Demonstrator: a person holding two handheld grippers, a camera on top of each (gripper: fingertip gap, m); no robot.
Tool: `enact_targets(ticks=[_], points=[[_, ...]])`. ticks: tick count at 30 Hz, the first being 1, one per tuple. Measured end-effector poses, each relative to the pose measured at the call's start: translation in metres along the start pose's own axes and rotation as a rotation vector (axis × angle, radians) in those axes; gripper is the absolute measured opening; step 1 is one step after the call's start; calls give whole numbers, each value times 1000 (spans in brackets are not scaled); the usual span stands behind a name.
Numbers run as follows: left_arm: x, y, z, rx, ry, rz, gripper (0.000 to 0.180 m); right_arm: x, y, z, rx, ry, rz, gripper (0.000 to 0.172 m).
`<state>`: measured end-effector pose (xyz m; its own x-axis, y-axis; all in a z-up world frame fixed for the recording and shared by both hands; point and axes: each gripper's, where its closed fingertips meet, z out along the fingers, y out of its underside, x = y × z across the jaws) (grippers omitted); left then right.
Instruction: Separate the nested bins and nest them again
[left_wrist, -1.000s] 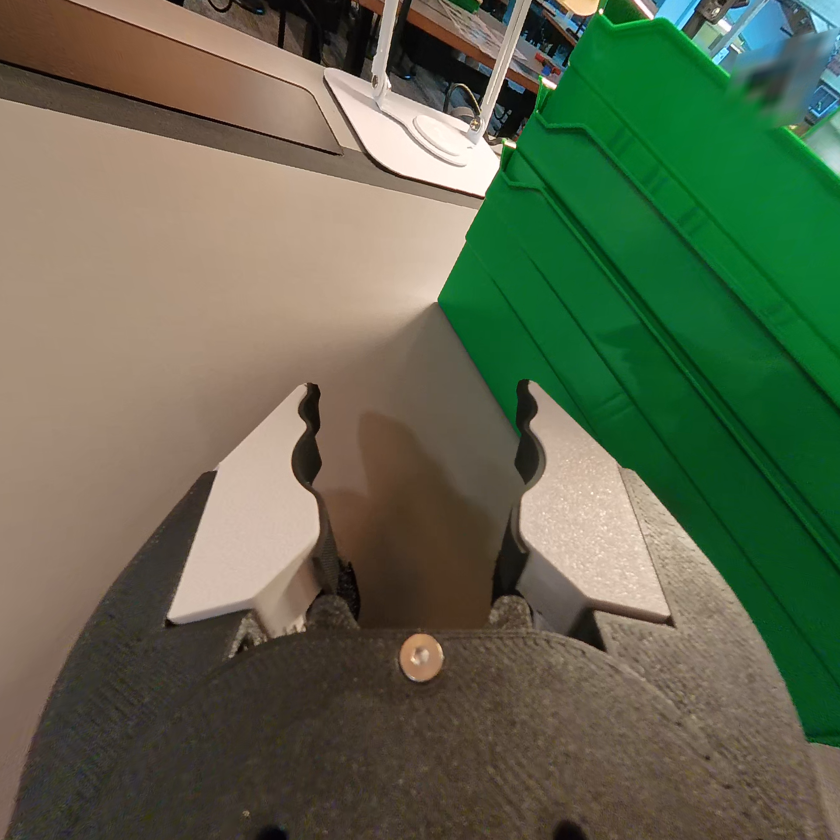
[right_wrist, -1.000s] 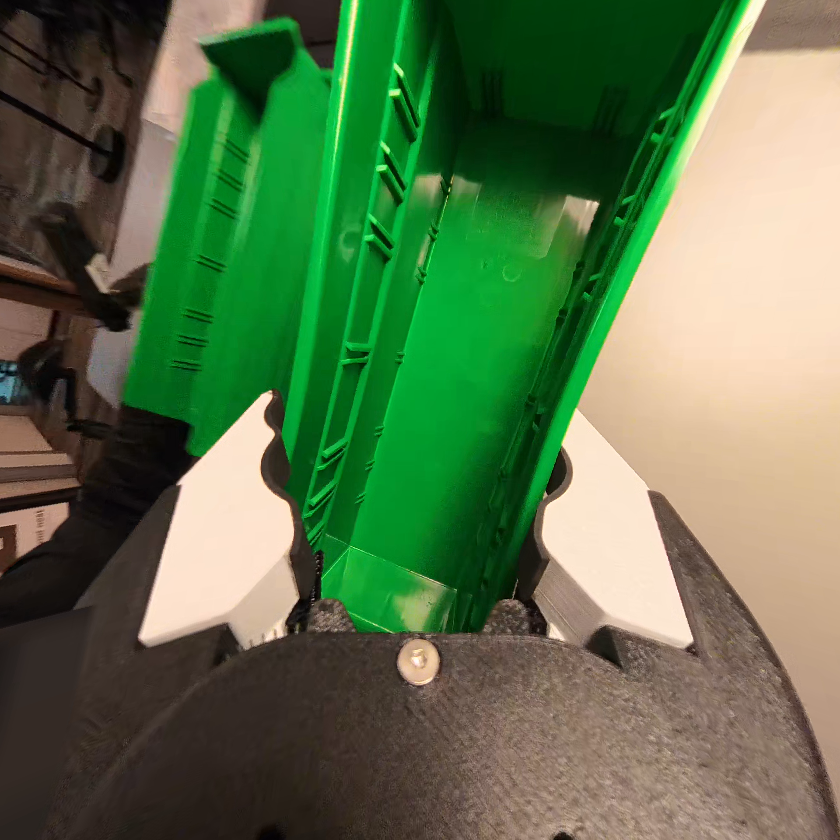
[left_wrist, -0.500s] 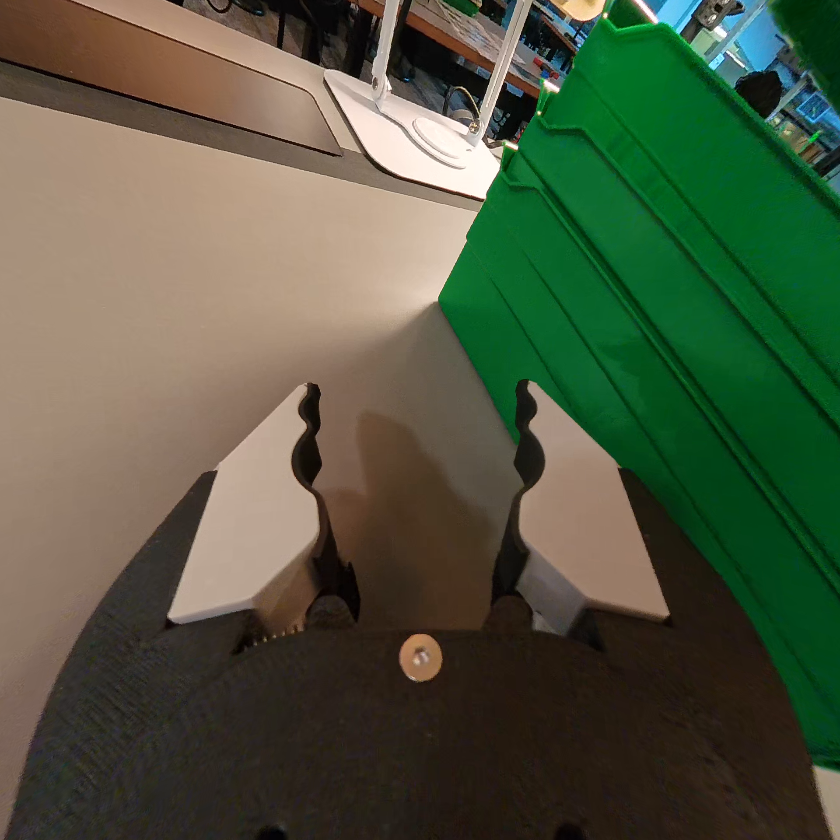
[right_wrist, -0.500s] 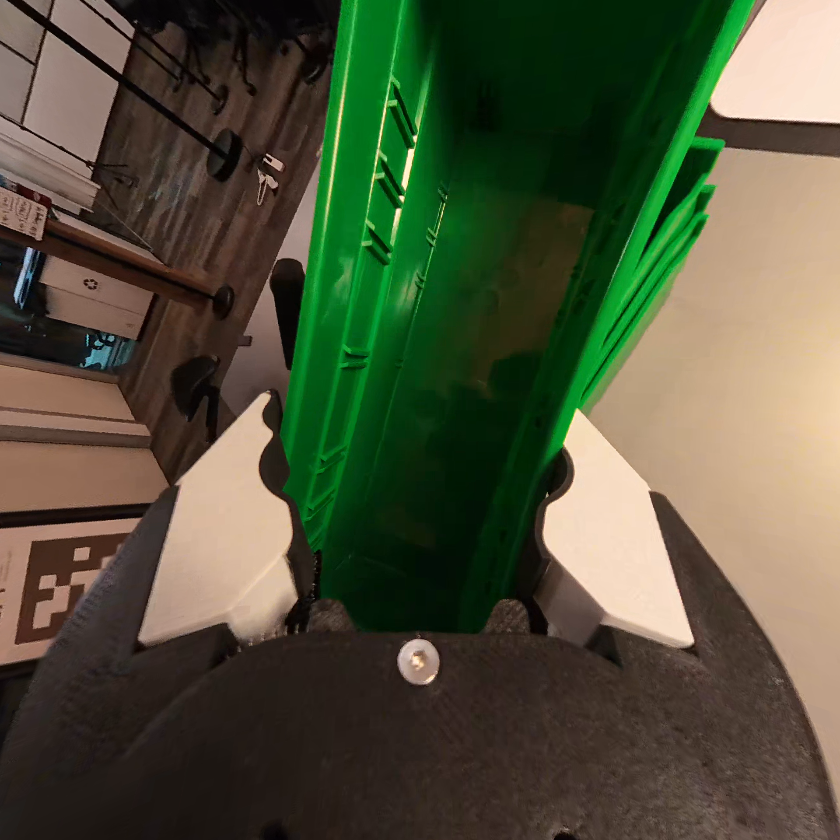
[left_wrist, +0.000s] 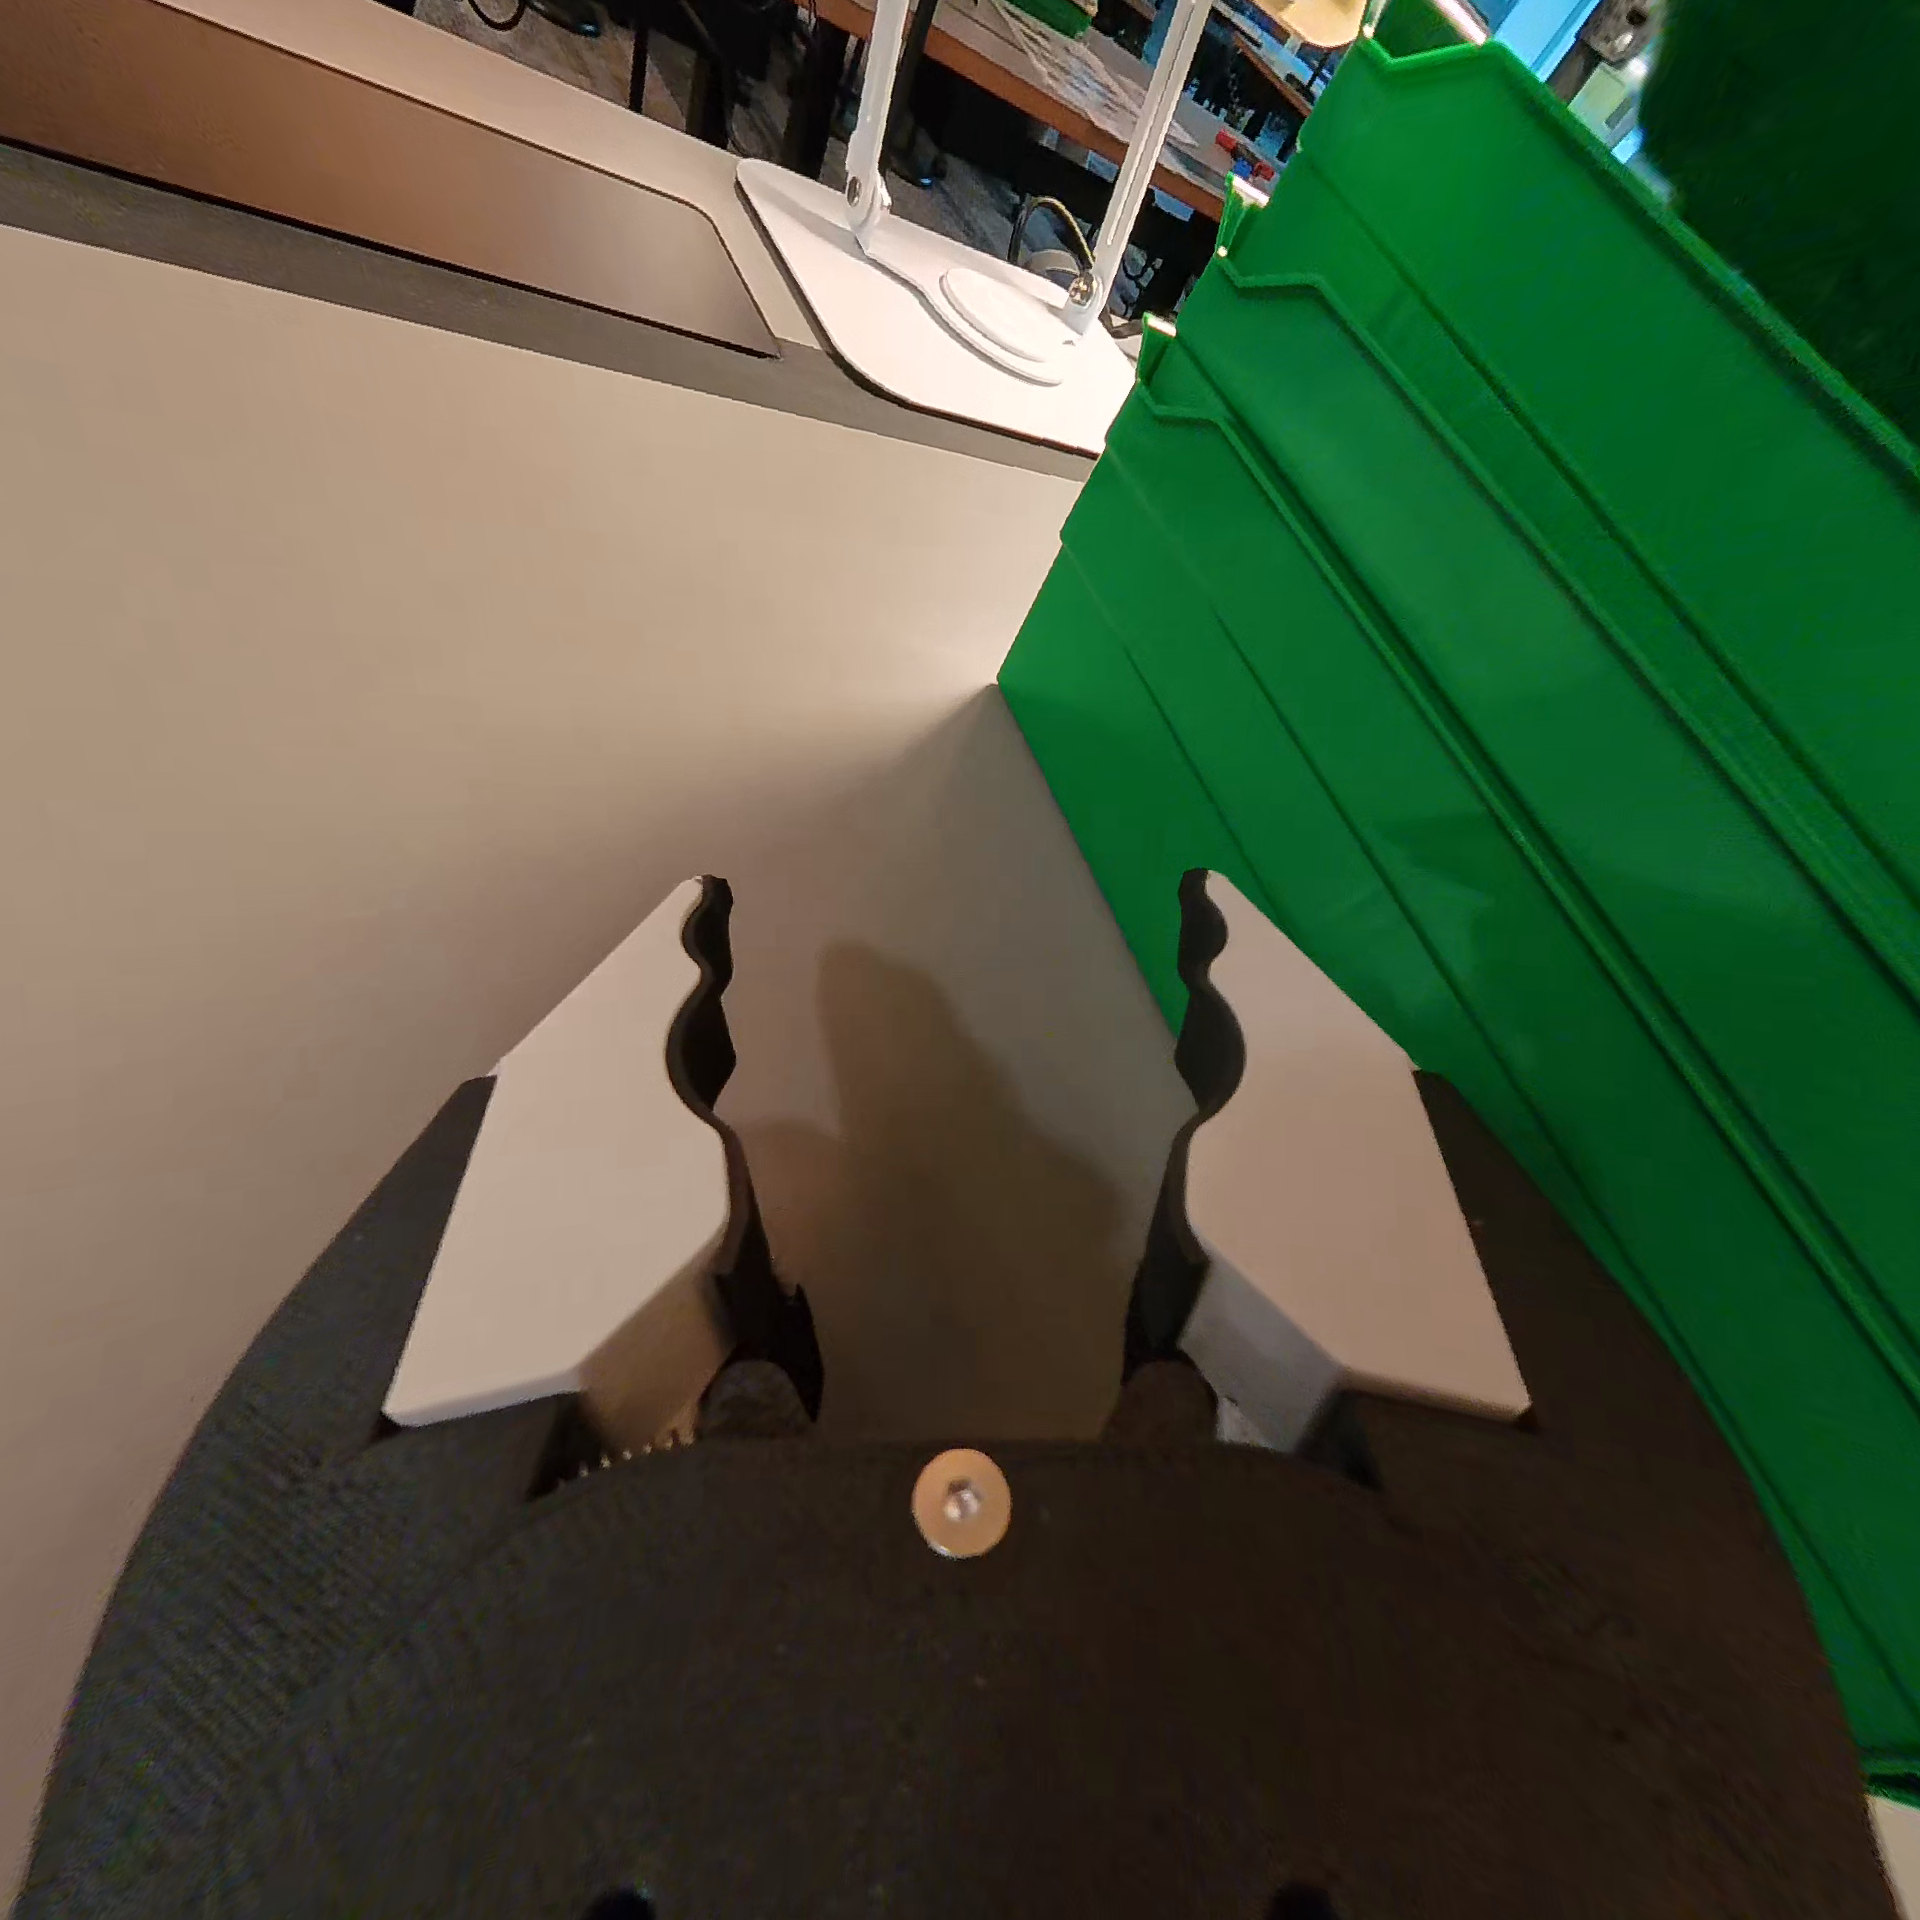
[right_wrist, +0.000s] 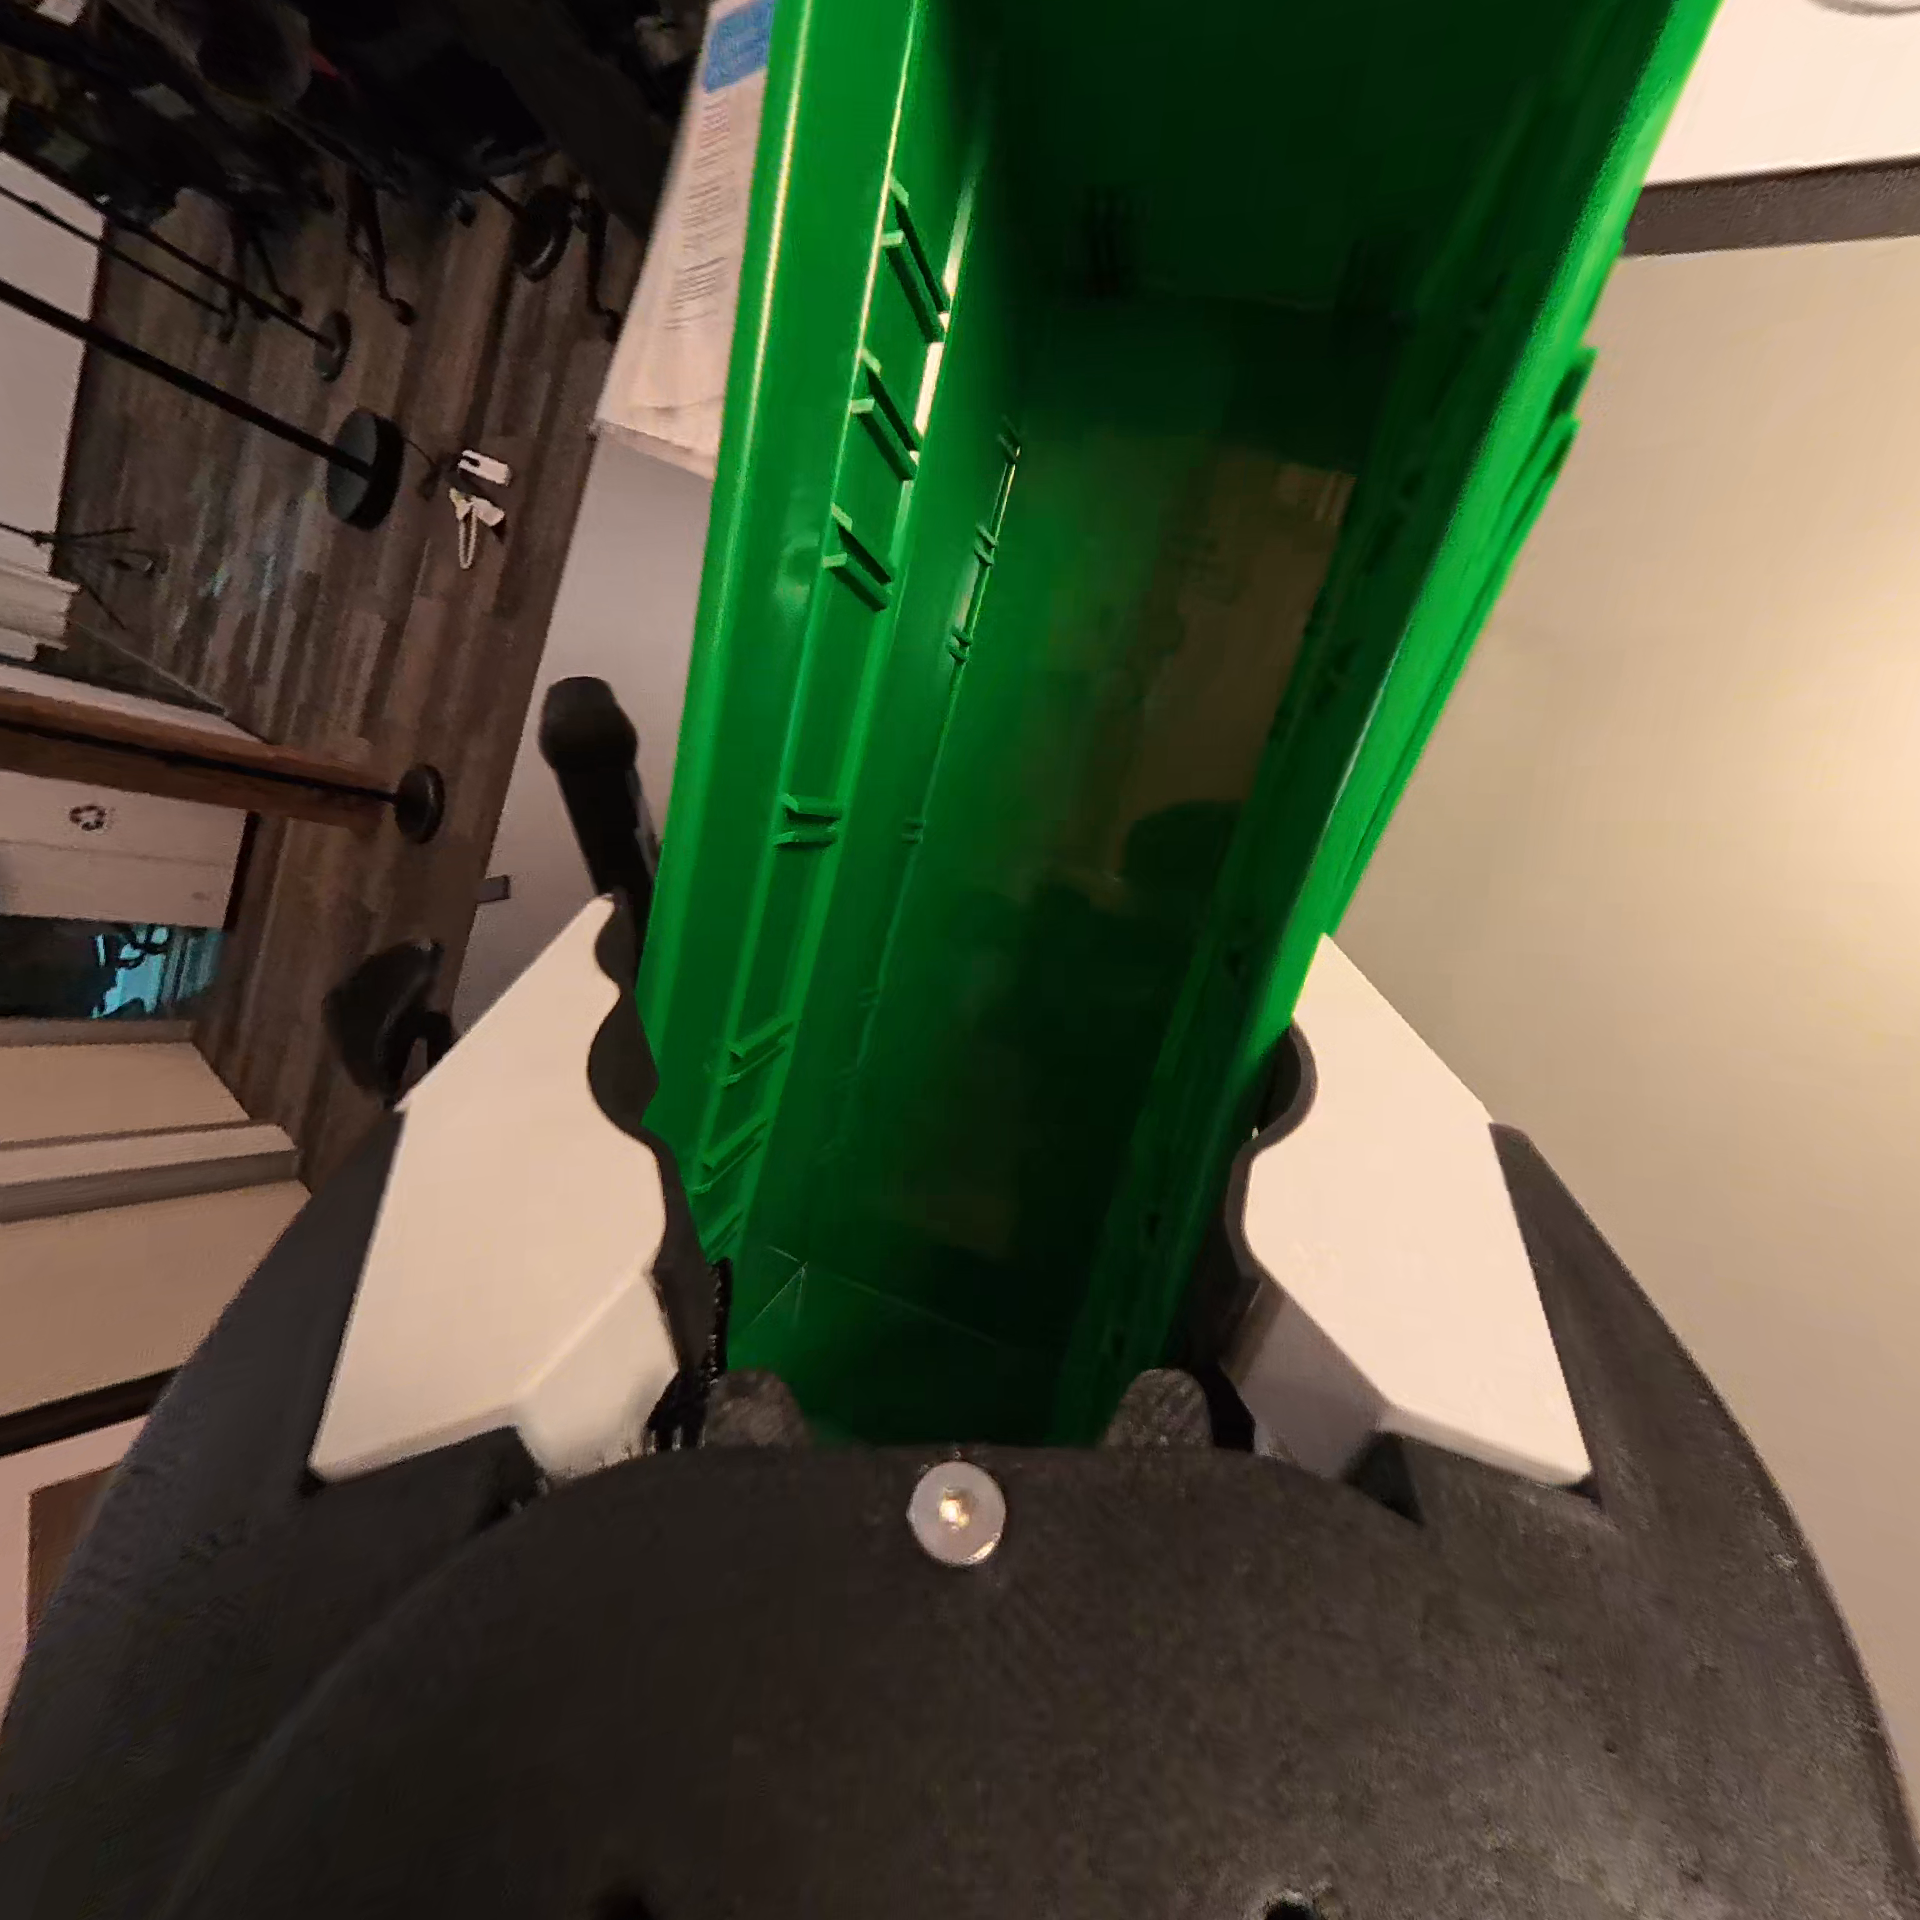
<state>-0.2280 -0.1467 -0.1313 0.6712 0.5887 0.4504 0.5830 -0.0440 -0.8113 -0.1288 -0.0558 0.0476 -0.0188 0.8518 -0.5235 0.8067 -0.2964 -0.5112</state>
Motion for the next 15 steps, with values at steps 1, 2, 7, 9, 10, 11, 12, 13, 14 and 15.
enact_targets(ticks=[1,2,7,9,10,11,12,13,14,15], points=[[0,0,0,1,1,-2,86,3,1,3,5,10,14,117],[0,0,0,2,2,-4,86,5,3,7,7,19,21,118],[0,0,0,4,7,-9,86,14,8,24,-9,107,10,120],[0,0,0,3,8,-8,86,17,9,32,-19,138,-2,123],[0,0,0,2,8,-7,86,19,9,36,-22,153,-8,125],[0,0,0,2,9,-7,86,21,9,40,-26,163,-10,127],[0,0,0,2,9,-7,86,22,9,42,-33,159,-4,128],[0,0,0,2,9,-7,86,22,8,44,-37,155,-2,129],[0,0,0,2,9,-7,86,23,7,45,-43,157,-8,130],[0,0,0,1,10,-7,86,23,7,46,-49,159,-10,130]])
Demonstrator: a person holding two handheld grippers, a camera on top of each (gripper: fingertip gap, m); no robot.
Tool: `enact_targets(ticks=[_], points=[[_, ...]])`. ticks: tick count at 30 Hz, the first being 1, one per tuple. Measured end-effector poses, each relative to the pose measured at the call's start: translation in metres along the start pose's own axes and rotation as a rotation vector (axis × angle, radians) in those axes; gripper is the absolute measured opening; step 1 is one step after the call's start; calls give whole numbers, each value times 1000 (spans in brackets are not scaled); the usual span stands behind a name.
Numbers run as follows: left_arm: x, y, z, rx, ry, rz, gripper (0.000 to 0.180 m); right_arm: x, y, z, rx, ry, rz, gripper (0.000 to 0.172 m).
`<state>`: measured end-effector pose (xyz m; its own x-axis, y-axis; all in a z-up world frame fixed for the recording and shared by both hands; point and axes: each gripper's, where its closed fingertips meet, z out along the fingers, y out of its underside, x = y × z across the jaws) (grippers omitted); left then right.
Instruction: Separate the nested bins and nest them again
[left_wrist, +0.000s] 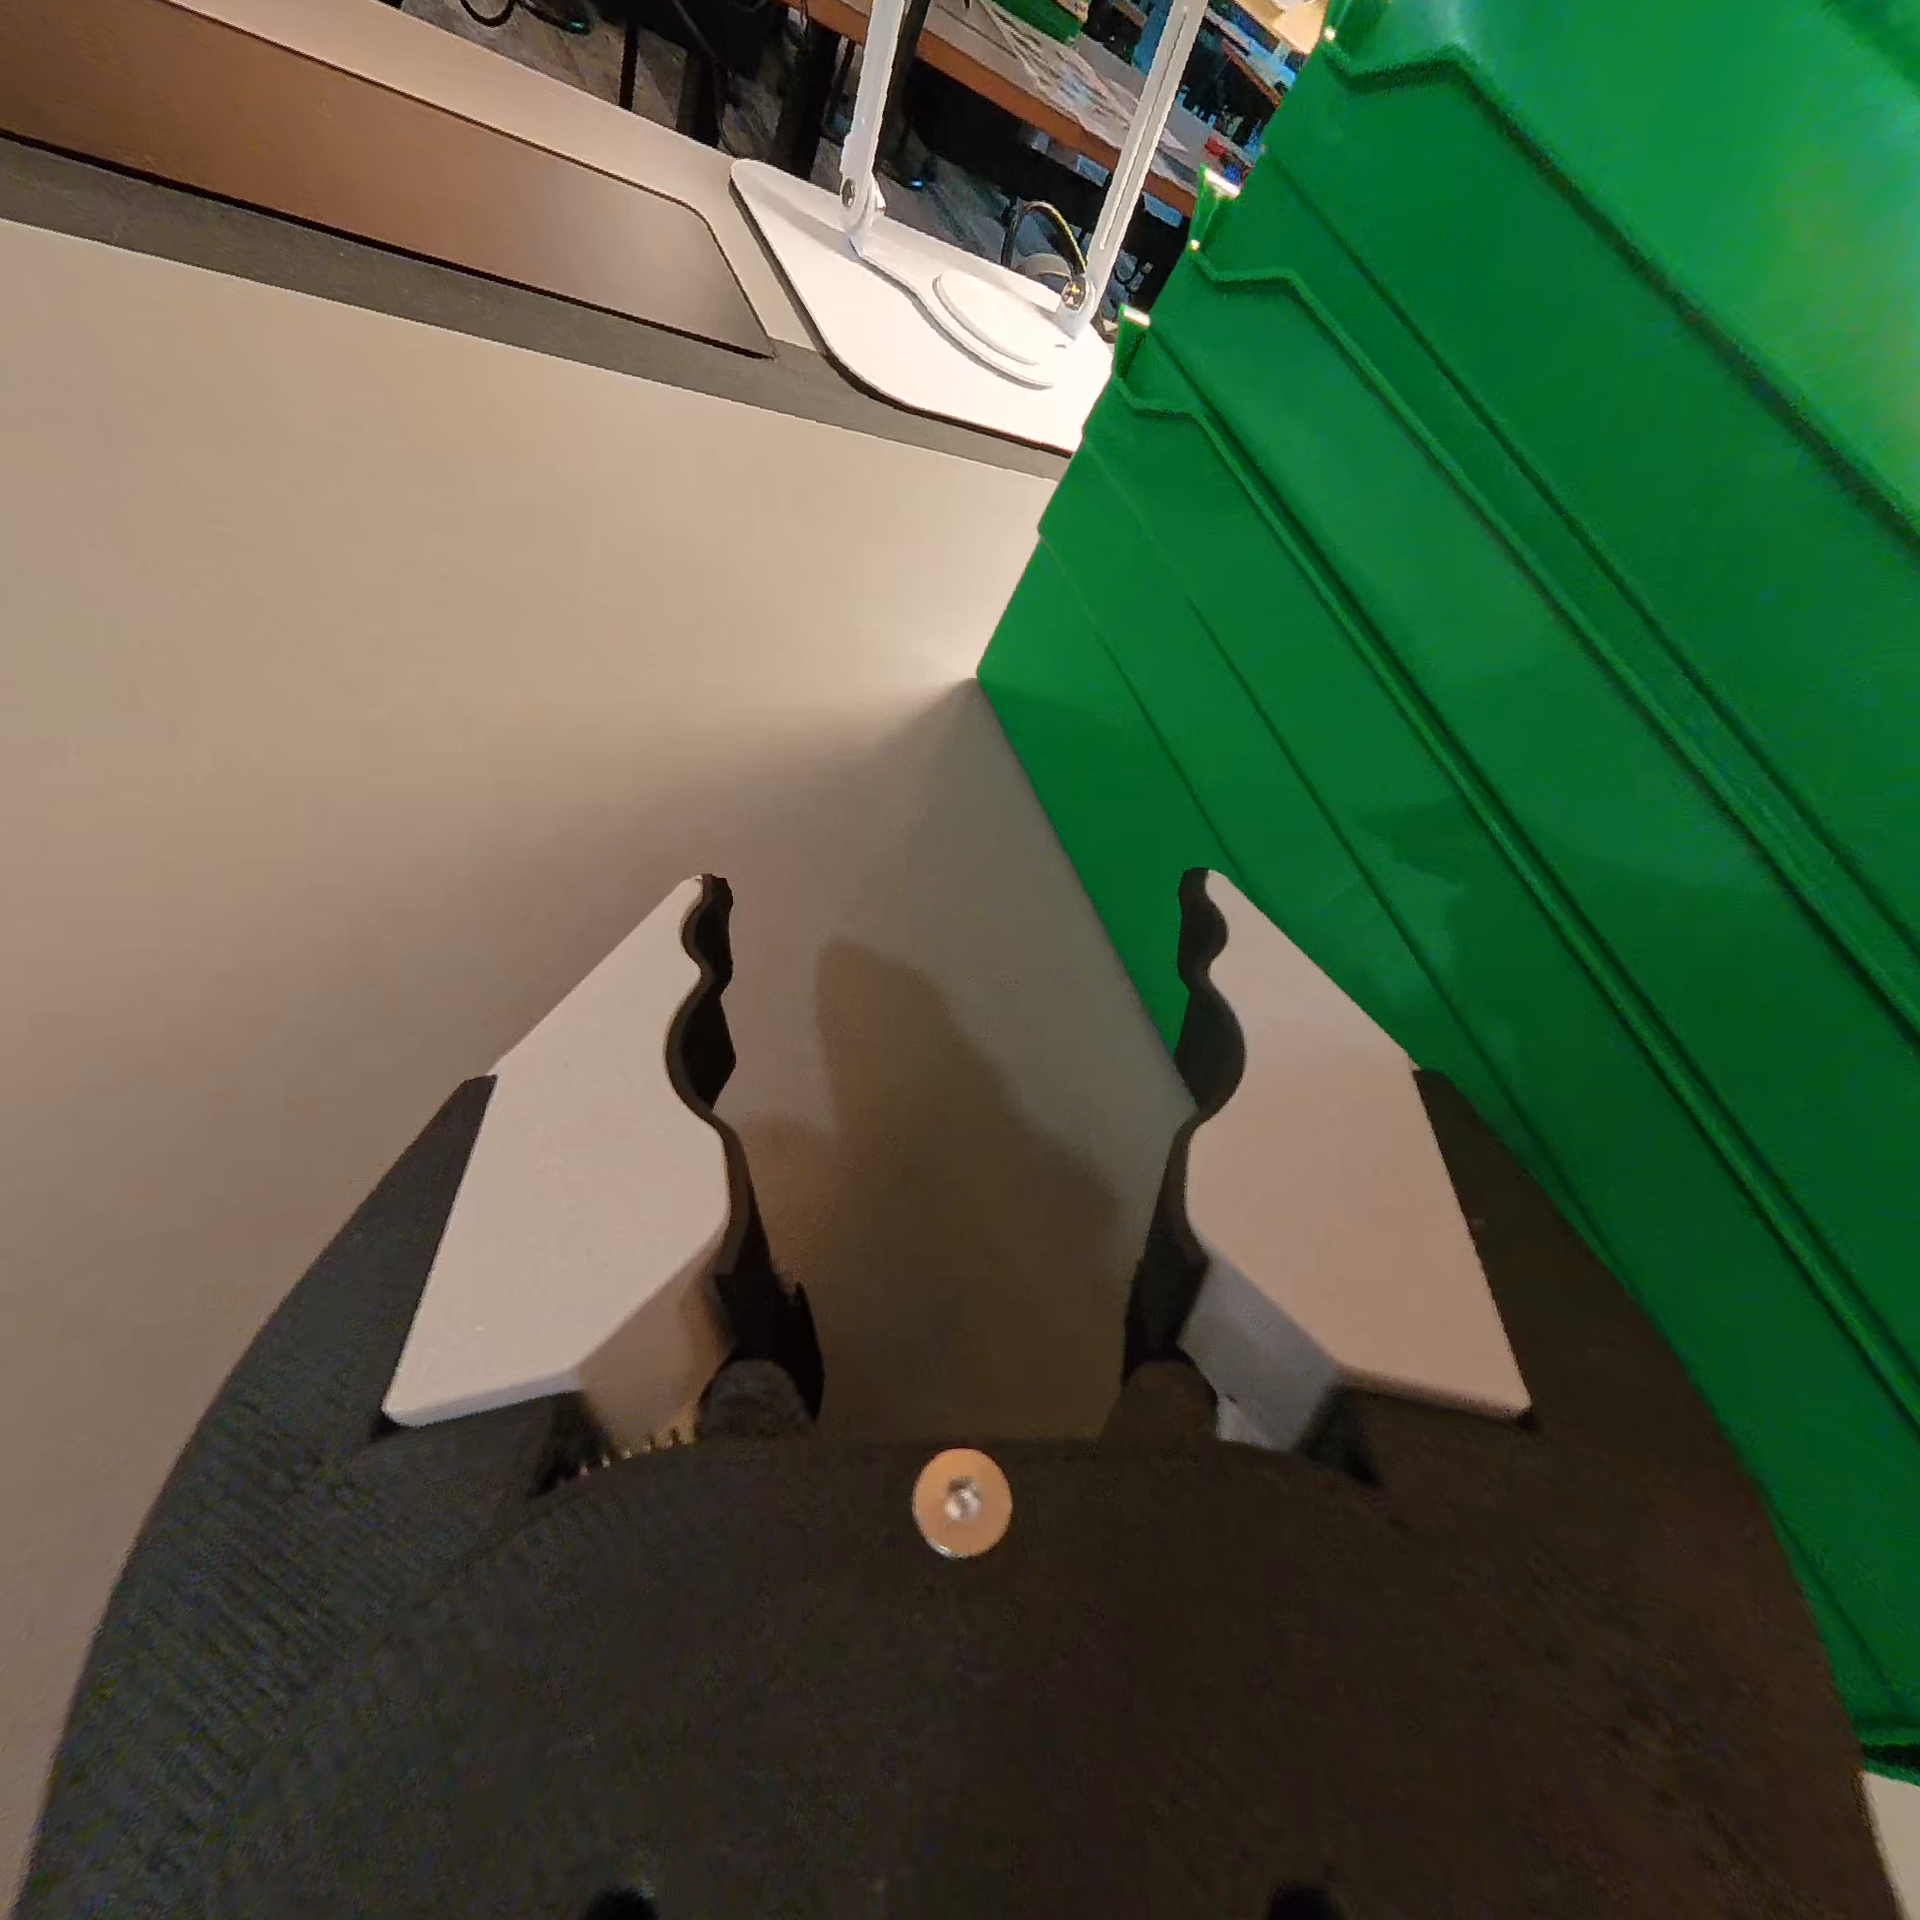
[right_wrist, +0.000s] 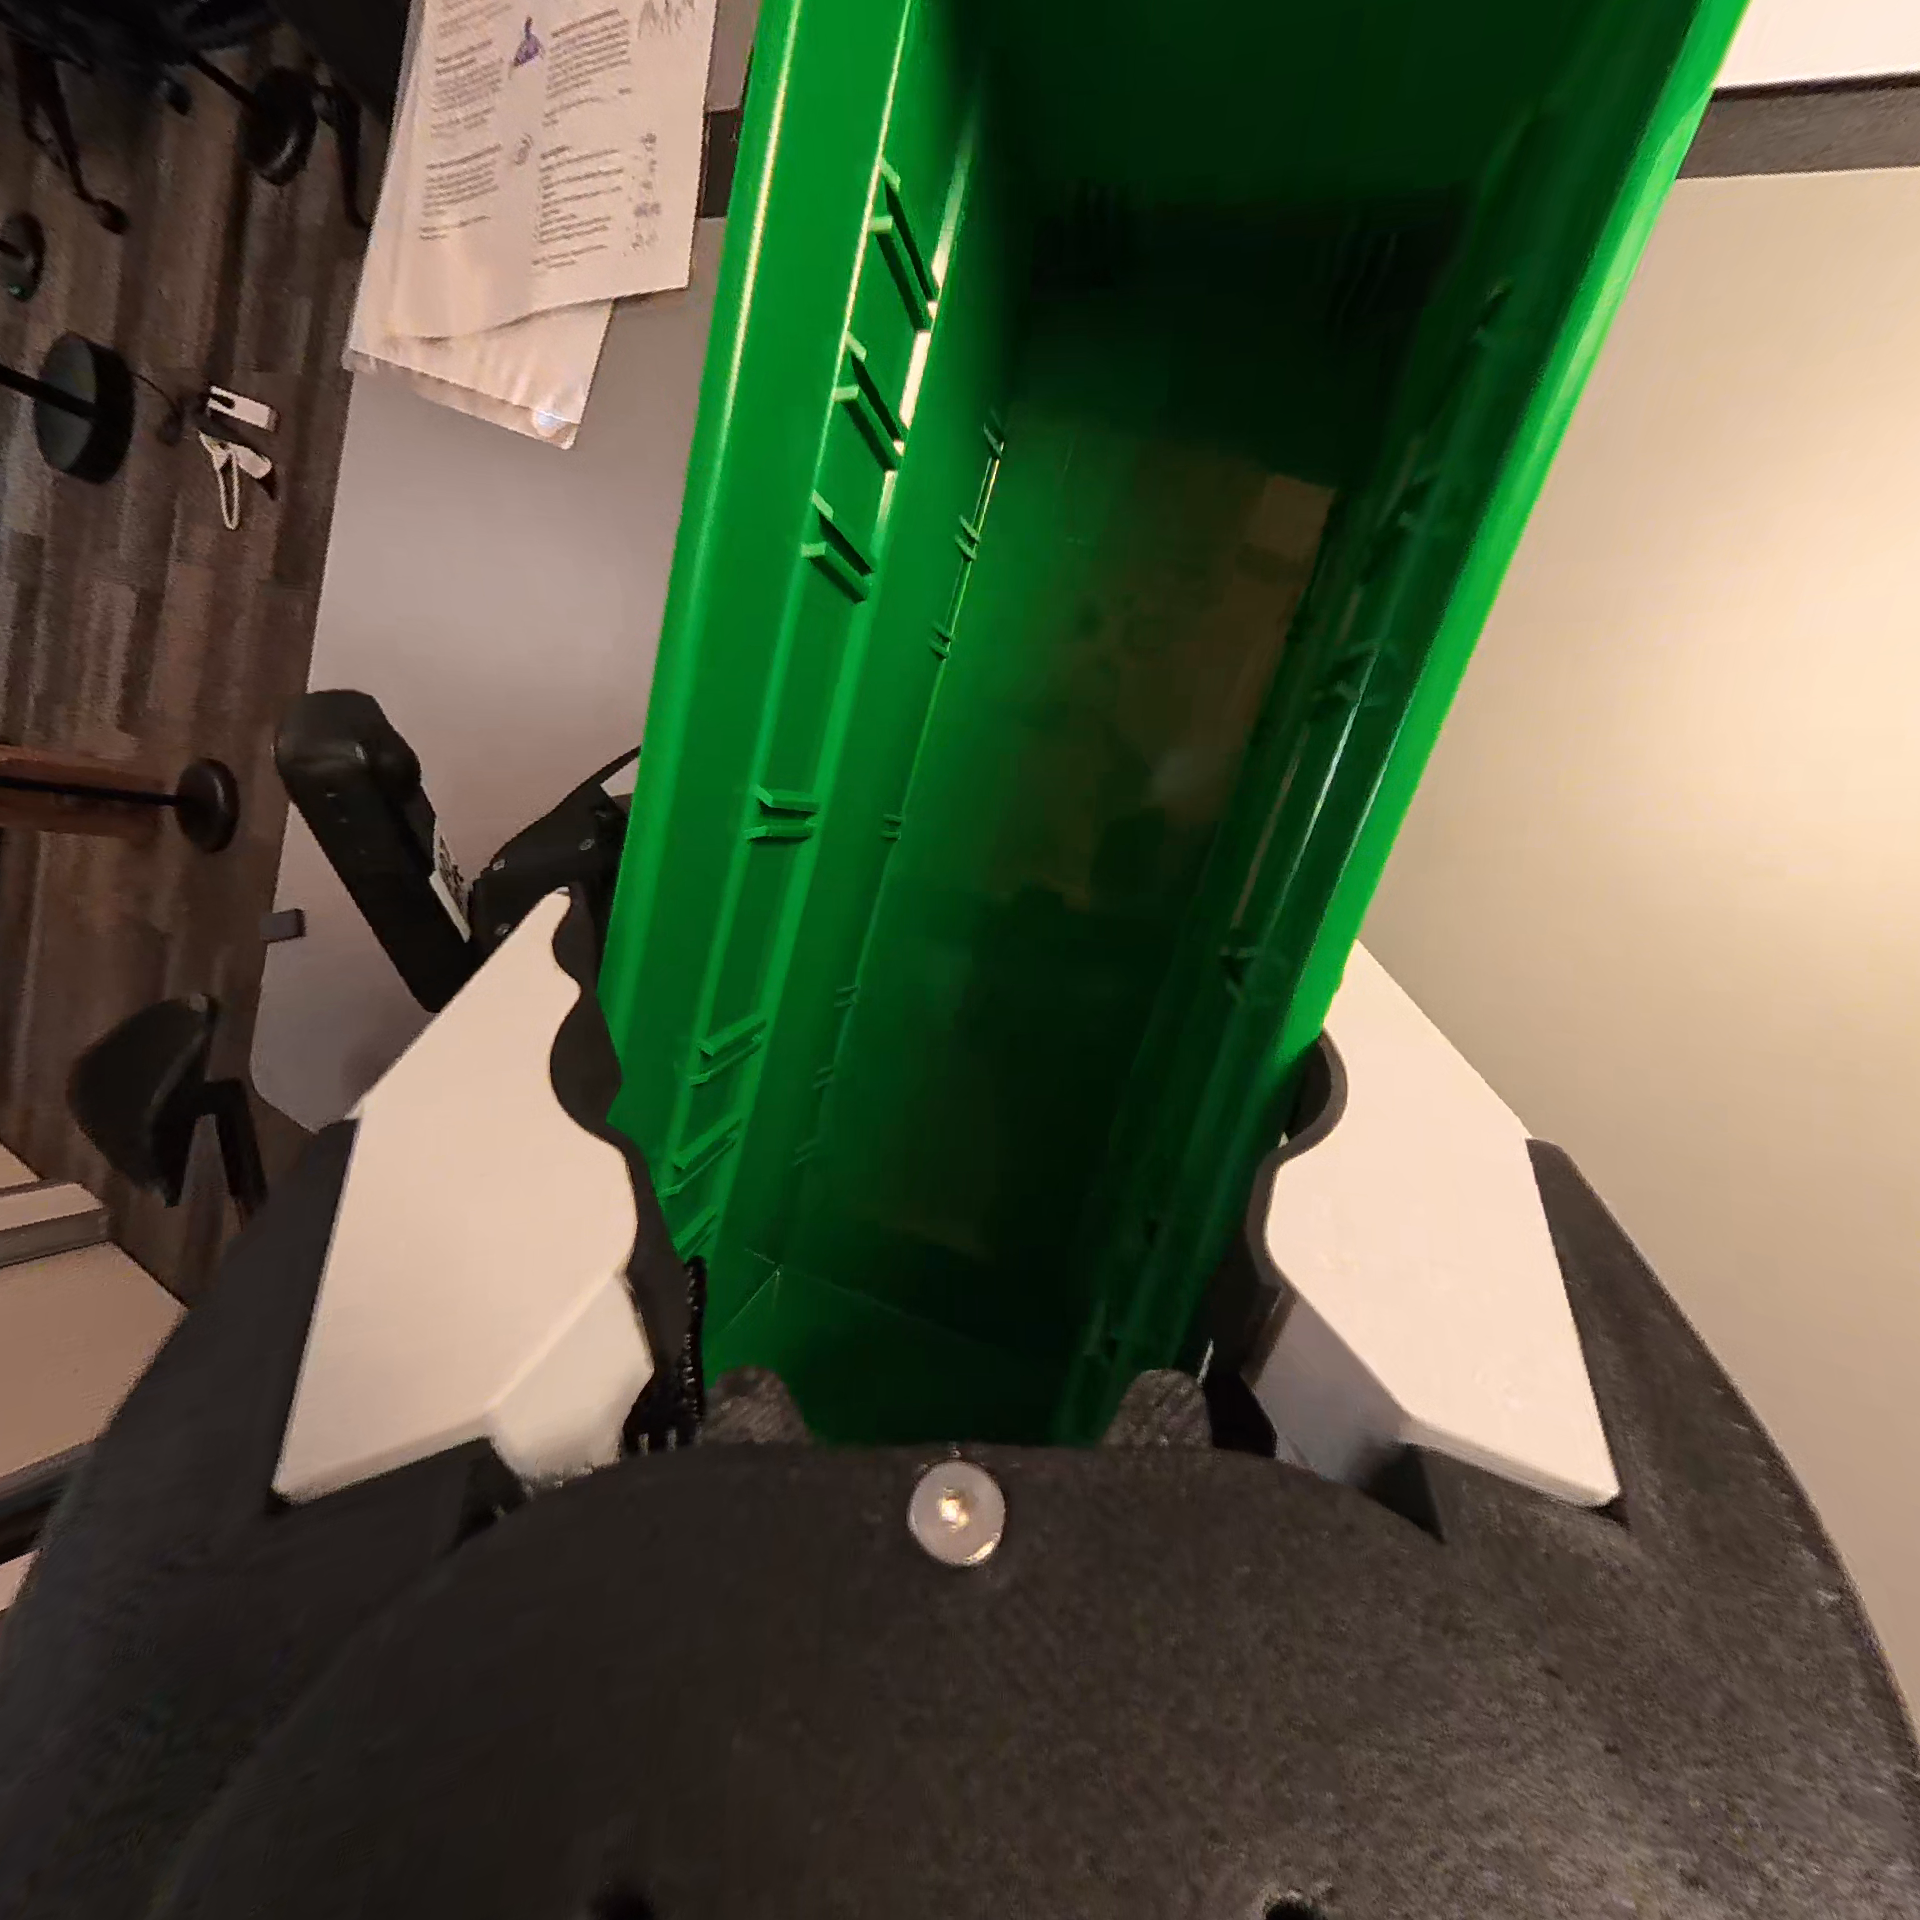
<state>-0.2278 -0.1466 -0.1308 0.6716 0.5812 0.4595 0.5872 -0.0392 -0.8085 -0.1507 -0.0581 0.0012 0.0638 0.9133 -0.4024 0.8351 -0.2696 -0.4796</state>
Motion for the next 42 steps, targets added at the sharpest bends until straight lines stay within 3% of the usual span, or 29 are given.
enact_targets(ticks=[16,22,27,32,37,42], points=[[1,0,0,0,8,4,86,15,10,21,-74,143,-110,136],[1,-1,0,2,18,-2,87,-8,4,-1,12,32,-156,146],[2,-1,-1,5,25,-6,89,-22,11,-50,180,-169,-214,145],[3,-2,-1,9,29,-2,91,17,51,-79,372,-294,-221,138],[5,-1,-1,9,19,29,95,97,110,-59,479,-312,-179,126],[8,-2,-4,35,16,30,102,127,151,-44,615,-406,-107,115]])
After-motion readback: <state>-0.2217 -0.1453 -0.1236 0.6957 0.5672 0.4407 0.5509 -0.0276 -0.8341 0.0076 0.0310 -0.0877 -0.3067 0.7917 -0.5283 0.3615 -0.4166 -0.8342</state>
